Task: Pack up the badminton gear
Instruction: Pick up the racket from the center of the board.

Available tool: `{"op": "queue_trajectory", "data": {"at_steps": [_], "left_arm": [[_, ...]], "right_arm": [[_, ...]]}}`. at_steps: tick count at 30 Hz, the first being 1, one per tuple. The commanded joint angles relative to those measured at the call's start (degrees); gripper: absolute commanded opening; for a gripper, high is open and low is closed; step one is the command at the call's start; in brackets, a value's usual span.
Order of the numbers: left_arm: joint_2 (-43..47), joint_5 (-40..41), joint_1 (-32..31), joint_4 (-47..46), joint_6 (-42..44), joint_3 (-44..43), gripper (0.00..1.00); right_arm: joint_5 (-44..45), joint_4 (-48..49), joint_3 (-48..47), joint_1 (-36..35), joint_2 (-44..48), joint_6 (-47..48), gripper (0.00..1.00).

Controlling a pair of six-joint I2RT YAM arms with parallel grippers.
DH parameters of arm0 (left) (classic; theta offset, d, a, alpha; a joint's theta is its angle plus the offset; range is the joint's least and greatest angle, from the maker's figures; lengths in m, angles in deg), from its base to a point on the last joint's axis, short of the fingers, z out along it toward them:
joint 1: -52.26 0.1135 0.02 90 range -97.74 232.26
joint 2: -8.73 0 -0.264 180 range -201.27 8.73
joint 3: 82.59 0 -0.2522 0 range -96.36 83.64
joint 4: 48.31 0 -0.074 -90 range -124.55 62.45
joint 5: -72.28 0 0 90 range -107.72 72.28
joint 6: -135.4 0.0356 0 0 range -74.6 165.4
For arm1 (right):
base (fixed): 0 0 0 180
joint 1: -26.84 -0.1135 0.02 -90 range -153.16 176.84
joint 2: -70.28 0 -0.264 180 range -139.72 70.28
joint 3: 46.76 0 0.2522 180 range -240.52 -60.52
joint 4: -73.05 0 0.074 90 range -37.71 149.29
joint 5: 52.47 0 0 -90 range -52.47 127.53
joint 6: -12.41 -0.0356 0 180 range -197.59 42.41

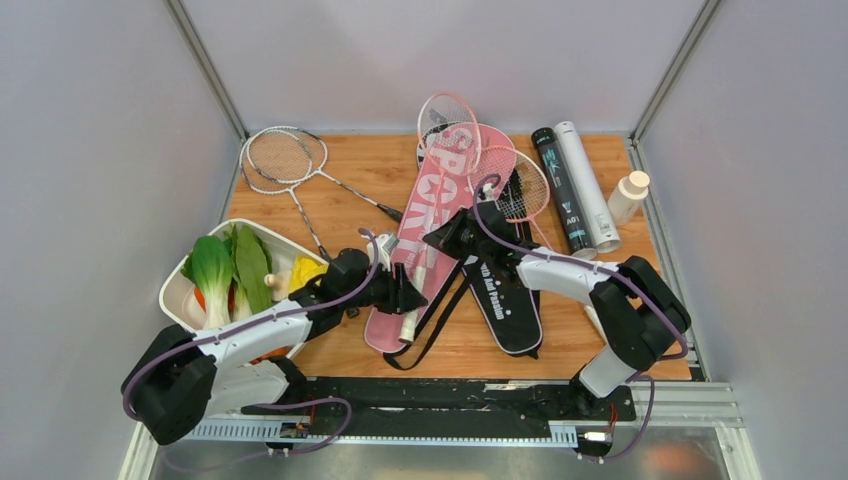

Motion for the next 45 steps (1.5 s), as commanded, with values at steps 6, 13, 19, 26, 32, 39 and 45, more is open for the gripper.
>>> {"op": "queue_trajectory", "data": {"at_steps": [6,13,19,26,32,39,45], "left_arm": [[7.59,0.49,-0.35,4.94,0.75,-4.46,0.07],[13.10,1.35,-0.32,-0.56,-5.86,-3.92,0.00],[14.53,2.10,-0.32,-5.77,-14.15,-4.00,0.00],[13.40,0.60,-0.36,-12.03,-19.05,-4.52,0.00],[12.53,-1.54,-0.36,-13.92,-19.78,-3.95,0.00],[13.47,-2.68,-0.36,-14.19,-19.64,-3.09,0.00],[13.36,-3.77,-0.36,-16.78,-21.14,-1.83,0.00]], "right_arm": [[-14.52,19.08,4.26,0.17,0.53,4.78,0.36],[-22.52,37.05,17.38,0.29,8.20,2.11,0.62],[-25.75,49.24,23.52,0.29,14.72,0.63,0.54],[-27.91,53.49,23.30,0.20,15.48,-1.67,0.55],[-26.37,51.25,21.39,-0.14,13.93,-1.92,0.56],[-22.89,51.09,20.02,-0.24,12.52,-3.10,0.54],[-22.49,59.36,19.04,-0.39,8.94,-6.80,0.31]]}}
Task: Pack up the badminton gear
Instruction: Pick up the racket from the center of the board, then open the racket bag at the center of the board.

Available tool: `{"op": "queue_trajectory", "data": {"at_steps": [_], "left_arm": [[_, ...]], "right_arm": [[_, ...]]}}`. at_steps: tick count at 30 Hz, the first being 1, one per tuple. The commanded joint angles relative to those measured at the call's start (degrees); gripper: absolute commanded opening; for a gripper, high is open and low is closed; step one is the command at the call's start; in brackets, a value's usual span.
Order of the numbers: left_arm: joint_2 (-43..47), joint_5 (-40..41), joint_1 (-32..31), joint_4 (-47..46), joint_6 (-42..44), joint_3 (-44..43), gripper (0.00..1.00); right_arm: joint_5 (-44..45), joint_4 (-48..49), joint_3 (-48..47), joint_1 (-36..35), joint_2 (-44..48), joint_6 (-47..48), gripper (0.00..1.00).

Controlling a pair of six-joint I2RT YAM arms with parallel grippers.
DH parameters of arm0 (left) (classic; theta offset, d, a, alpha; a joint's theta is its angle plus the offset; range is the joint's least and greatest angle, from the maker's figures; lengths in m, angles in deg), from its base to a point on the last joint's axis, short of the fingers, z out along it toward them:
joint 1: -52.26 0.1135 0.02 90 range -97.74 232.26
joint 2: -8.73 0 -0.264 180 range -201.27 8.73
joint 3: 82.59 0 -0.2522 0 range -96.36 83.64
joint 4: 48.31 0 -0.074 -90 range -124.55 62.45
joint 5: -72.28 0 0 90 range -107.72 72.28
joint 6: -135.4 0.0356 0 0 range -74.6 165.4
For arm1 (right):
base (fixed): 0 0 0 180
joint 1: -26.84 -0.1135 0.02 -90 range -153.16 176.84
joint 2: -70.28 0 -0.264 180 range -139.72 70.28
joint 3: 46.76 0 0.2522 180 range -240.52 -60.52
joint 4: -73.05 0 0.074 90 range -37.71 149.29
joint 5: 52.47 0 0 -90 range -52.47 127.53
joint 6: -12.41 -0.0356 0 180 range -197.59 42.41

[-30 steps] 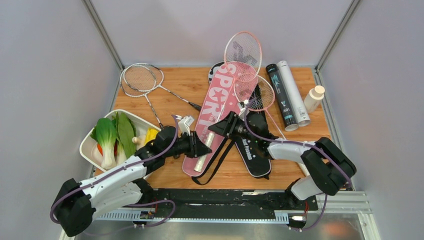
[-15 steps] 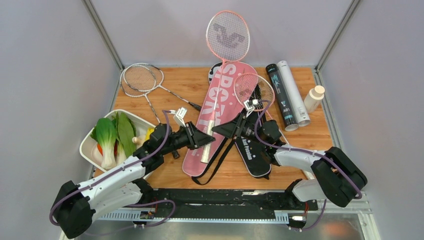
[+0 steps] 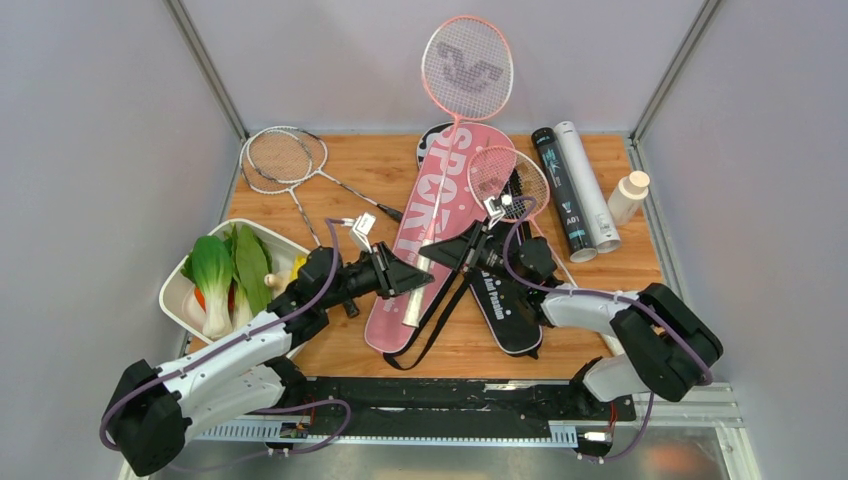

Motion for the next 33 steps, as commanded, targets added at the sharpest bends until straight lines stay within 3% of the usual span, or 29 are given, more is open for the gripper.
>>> {"op": "queue_trajectory", "data": {"at_steps": [1,3,5,6,7,9,16,19,23,27,33], "left_arm": [[1.23,-1.75,-0.01,-8.13,-0.61,-0.25,0.00],[1.29,-2.03,0.00,-8.18,-0.65,-0.31,0.01],[1.37,-2.35,0.01,-6.89,0.07,-0.94,0.19],[1.61,-2.33,-0.01,-4.07,1.76,-1.70,0.44],[2.29,-2.06,-0.01,-0.21,3.03,-2.05,0.61],[3.93,-0.77,0.04,6.25,7.31,-3.24,0.67],[8.32,7.56,-0.06,26.41,25.30,-7.87,0.67],[5.02,9.86,-0.16,32.87,30.02,-9.78,0.65],[0.19,18.67,-3.07,34.97,34.72,-11.23,0.63],[-6.34,29.75,-10.21,34.27,39.43,-13.43,0.66],[-18.25,41.43,-19.14,29.97,44.24,-15.78,0.69]], "right_arm": [[1.04,11.52,-2.66,-0.45,-3.20,-4.33,0.23],[0.52,14.90,-2.74,-0.45,-4.81,-6.56,0.03],[0.52,17.70,-2.21,-0.25,-5.60,-7.83,0.00],[0.73,18.24,-1.53,0.07,-5.47,-8.31,0.00],[0.87,17.85,-1.00,0.47,-4.73,-8.87,0.00],[0.79,15.71,0.11,1.64,-2.49,-9.38,0.00],[1.16,-13.08,2.91,7.49,15.56,-3.39,0.00],[3.64,-34.01,0.98,8.78,25.11,1.96,0.00],[5.26,-52.81,-1.02,8.94,36.29,6.65,0.00],[6.28,-69.56,-2.01,8.94,47.50,8.36,0.00],[9.59,-87.80,-2.58,8.92,64.34,9.11,0.00]]}}
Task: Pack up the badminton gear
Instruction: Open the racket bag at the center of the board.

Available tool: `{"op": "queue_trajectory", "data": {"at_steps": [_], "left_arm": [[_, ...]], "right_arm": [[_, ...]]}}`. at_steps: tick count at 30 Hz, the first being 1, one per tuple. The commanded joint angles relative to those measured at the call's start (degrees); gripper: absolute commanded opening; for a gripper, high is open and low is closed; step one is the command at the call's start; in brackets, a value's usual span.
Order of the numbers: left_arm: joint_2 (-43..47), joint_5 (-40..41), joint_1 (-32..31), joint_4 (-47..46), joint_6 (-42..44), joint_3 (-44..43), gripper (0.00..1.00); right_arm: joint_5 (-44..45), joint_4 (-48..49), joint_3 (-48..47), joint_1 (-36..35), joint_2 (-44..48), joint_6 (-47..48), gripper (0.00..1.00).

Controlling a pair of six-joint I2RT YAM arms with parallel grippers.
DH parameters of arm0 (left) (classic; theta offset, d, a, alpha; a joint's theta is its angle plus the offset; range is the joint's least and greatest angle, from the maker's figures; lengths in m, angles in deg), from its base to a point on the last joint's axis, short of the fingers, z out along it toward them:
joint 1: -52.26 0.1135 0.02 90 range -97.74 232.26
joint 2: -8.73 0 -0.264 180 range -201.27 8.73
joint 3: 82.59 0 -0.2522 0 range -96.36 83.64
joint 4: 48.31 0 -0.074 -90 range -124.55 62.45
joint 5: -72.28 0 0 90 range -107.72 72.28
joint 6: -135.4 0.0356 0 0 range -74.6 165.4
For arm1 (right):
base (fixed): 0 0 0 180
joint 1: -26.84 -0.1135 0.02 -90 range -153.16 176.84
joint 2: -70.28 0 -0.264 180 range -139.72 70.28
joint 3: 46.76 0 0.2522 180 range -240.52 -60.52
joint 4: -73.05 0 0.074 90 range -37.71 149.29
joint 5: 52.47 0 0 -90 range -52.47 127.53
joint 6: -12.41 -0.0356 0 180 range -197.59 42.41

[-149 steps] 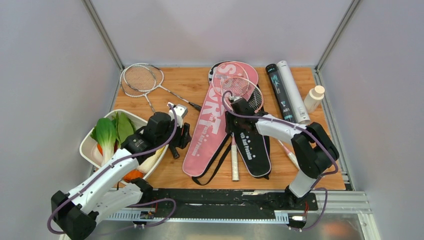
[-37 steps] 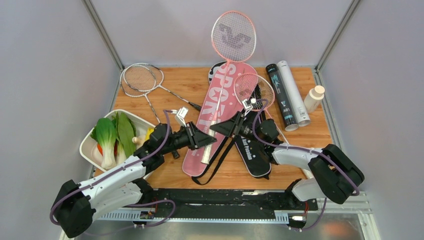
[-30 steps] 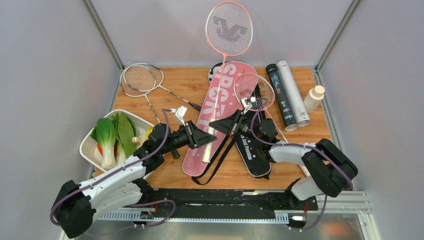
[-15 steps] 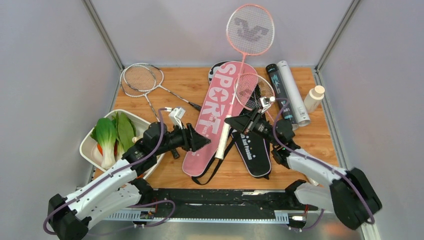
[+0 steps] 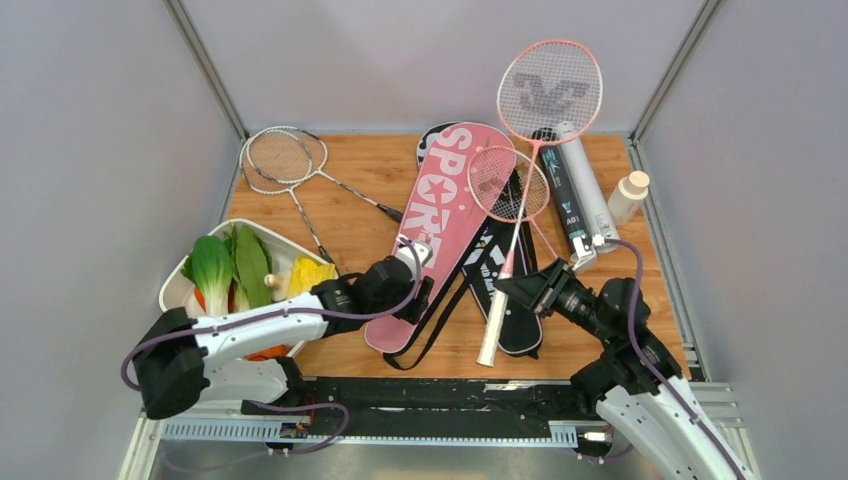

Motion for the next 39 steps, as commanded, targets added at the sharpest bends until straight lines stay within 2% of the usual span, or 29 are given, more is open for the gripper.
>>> {"op": "queue_trajectory", "data": {"at_steps": [1,9,16,18,19,20,21,23,27,31,35,39], "left_arm": [[-7.89,11.77,-5.48,-3.96,5.97,-3.61,0.69],[-19.69,16.53,-9.11,-6.22,7.06,-6.37,0.66],[-25.97,17.90,-10.74,-8.33,8.60,-7.29,0.65],[-27.46,18.41,-10.95,-7.96,8.70,-7.72,0.57],[-27.95,18.54,-11.04,-7.35,8.52,-8.05,0.44],[-27.96,18.90,-11.14,-7.02,8.33,-8.22,0.36],[-27.55,19.23,-11.13,-6.37,7.53,-8.55,0.15],[-26.11,19.46,-11.20,-5.29,6.38,-9.06,0.02],[-21.46,16.51,-10.66,-3.35,2.93,-10.41,0.00],[-16.94,8.76,-8.12,-2.72,-0.91,-10.76,0.00],[-14.07,9.99,-7.02,-0.68,-1.87,-11.49,0.00],[-12.48,11.03,-5.68,1.07,-3.14,-11.95,0.00]], "right_arm": [[2.55,-16.40,-3.23,-0.04,9.75,2.34,0.00],[1.04,-28.29,-7.01,-0.04,13.08,4.58,0.00],[-2.31,-35.85,-9.78,-0.02,14.19,6.17,0.00],[-4.55,-37.71,-9.57,-0.06,14.85,5.88,0.00],[-5.61,-39.17,-9.87,-0.04,15.08,5.76,0.00],[-6.41,-41.07,-10.47,-0.07,15.27,5.74,0.00],[-6.77,-42.96,-11.38,-0.04,15.40,5.94,0.00],[-7.20,-47.29,-13.43,-0.04,15.59,6.77,0.00],[-9.12,-53.53,-16.78,-0.04,15.92,7.17,0.00],[-12.10,-59.87,-20.71,-0.06,16.27,5.85,0.00],[-11.80,-68.76,-26.22,-0.04,15.89,7.43,0.00],[-15.31,-69.59,-29.22,-0.29,18.26,2.99,0.00]]}}
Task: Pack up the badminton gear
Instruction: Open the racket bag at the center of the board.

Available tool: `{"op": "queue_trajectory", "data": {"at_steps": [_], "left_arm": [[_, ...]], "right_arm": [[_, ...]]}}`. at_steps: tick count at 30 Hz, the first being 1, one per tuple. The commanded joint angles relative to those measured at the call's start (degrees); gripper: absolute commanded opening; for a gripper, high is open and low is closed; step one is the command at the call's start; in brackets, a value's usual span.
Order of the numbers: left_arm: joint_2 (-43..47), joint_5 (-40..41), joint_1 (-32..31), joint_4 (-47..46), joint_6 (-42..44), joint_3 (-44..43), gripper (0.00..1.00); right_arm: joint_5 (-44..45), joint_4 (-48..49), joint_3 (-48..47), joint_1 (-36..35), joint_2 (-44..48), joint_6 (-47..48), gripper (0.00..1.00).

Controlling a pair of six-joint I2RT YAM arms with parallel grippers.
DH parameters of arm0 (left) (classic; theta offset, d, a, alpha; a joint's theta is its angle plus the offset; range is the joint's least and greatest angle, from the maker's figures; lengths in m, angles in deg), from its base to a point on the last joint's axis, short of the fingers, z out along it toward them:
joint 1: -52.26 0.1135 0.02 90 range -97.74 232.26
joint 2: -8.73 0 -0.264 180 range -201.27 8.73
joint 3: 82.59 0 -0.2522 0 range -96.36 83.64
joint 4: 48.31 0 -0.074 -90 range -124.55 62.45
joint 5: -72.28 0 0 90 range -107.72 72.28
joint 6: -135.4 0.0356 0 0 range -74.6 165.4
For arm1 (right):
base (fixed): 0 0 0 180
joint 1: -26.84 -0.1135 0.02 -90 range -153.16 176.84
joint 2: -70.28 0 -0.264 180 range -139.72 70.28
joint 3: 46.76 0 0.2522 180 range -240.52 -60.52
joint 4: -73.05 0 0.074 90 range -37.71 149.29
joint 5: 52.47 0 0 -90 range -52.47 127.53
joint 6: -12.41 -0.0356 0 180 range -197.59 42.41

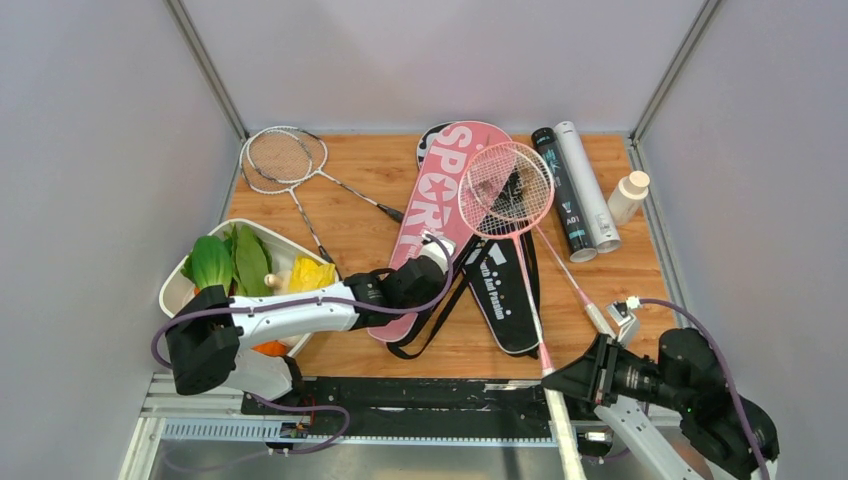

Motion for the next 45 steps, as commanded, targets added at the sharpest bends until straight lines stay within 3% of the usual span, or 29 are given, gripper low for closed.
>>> {"op": "queue_trajectory", "data": {"at_steps": [1,5,14,22,29,45], "left_arm": [[2.85,0.71,1.36,1.78,-3.10,-2.29,0.00],[3.30,0.77,3.97,1.72,-5.18,-2.69,0.00],[2.04,-2.10,10.08,1.81,-6.23,-5.75,0.00],[1.96,-2.13,15.73,4.32,-6.01,-10.58,0.00],[-0.51,0.69,18.94,7.49,-5.30,-14.21,0.00],[4.10,4.85,21.98,7.21,-10.29,-9.93,0.00]], "right_arm": [[-5.29,-3.56,-4.54,-0.35,3.57,-5.13,0.00],[-5.30,-3.51,-4.67,-0.39,6.83,-11.26,0.00],[-7.67,-3.50,4.05,0.40,7.68,-6.82,0.00],[-9.86,-3.48,8.09,0.36,7.58,-8.39,0.00],[-10.53,-3.50,8.09,0.09,7.32,-11.57,0.00],[-6.65,-3.52,4.61,-2.41,6.33,-17.52,0.00]]}}
